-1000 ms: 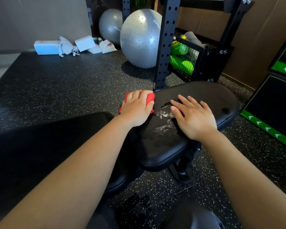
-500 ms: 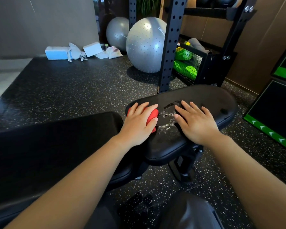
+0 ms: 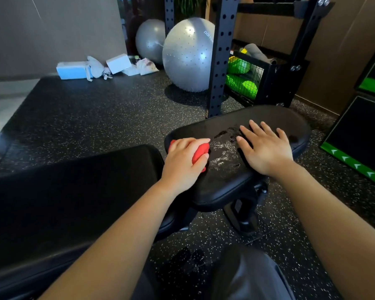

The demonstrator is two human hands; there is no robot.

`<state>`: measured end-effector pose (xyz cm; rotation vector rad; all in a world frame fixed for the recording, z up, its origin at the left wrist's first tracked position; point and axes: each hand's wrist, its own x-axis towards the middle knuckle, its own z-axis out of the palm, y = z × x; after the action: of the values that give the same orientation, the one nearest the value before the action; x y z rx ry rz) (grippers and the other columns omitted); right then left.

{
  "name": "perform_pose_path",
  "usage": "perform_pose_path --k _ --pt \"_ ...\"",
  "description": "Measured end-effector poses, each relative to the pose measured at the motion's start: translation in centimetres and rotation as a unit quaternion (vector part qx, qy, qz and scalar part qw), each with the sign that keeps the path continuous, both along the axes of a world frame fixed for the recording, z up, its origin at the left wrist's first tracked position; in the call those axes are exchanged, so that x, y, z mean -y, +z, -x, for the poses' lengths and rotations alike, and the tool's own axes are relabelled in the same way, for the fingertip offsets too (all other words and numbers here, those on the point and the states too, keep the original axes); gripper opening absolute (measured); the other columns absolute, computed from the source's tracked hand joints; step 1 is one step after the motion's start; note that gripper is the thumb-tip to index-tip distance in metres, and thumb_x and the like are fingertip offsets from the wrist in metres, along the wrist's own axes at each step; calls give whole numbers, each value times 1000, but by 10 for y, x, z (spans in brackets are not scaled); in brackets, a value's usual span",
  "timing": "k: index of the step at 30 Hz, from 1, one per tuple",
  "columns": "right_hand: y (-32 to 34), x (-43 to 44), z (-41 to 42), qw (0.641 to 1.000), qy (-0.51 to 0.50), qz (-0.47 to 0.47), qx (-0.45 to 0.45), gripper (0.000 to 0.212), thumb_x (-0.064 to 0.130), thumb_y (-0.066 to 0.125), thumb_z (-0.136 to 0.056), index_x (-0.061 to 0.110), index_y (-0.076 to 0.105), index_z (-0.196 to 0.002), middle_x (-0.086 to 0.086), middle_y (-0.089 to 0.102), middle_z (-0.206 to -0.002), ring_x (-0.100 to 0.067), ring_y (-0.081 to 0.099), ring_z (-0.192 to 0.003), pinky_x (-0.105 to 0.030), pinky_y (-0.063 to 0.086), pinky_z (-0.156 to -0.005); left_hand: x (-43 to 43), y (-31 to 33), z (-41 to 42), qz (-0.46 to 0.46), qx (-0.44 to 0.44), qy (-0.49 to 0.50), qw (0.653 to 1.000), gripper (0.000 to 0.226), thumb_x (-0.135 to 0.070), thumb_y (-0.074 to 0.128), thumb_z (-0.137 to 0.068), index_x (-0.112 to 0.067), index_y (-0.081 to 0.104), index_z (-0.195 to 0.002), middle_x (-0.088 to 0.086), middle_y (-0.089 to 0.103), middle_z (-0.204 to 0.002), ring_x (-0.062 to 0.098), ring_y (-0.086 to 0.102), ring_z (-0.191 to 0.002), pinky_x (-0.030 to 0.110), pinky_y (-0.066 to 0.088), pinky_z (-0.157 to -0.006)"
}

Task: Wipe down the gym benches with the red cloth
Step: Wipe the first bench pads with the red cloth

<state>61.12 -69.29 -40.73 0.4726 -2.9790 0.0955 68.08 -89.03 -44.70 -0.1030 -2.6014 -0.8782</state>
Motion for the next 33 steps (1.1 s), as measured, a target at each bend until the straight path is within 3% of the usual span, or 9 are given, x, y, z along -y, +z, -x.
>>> perform_pose_path --k 3,7,14,22,33 --pt "-1 0 -4 1000 1 5 -1 56 53 14 -99 32 22 -150 5 9 -160 -18 3 -147 -45 1 -117 -5 -5 -22 0 -14 -23 1000 41 -41 42 -91 -34 50 -130 -9 47 -127 13 31 -122 19 16 -100" --pt "-1 1 -5 1000 2 7 -6 55 52 14 -99 32 23 -150 6 10 -160 -18 3 -147 -46 1 -116 -7 -6 -24 8 -2 -23 1000 43 -45 37 -90 -35 47 -131 -7 43 -128 16 30 -123 27 22 -104" --pt "5 -13 14 1000 10 -5 14 57 54 13 -98 32 18 -151 3 5 -161 -18 1 -147 -43 1 -118 -10 8 29 104 49 -2 993 40 -46 37 -96 -38 37 -136 -6 38 -137 18 25 -130 41 23 -110" --pt "-1 -12 15 999 -11 9 -31 56 56 16 -97 37 23 -149 6 11 -160 -17 6 -147 -40 4 -117 -17 21 83 107 70 8 992 40 -46 37 -96 -41 34 -136 -4 37 -141 22 25 -132 45 25 -110" --pt "-10 -16 -9 998 3 32 -48 57 54 19 -97 31 29 -148 5 17 -159 -19 8 -147 -39 4 -115 -22 10 19 88 34 -16 995 49 -44 39 -96 -37 31 -143 -8 33 -145 14 23 -135 42 24 -111"
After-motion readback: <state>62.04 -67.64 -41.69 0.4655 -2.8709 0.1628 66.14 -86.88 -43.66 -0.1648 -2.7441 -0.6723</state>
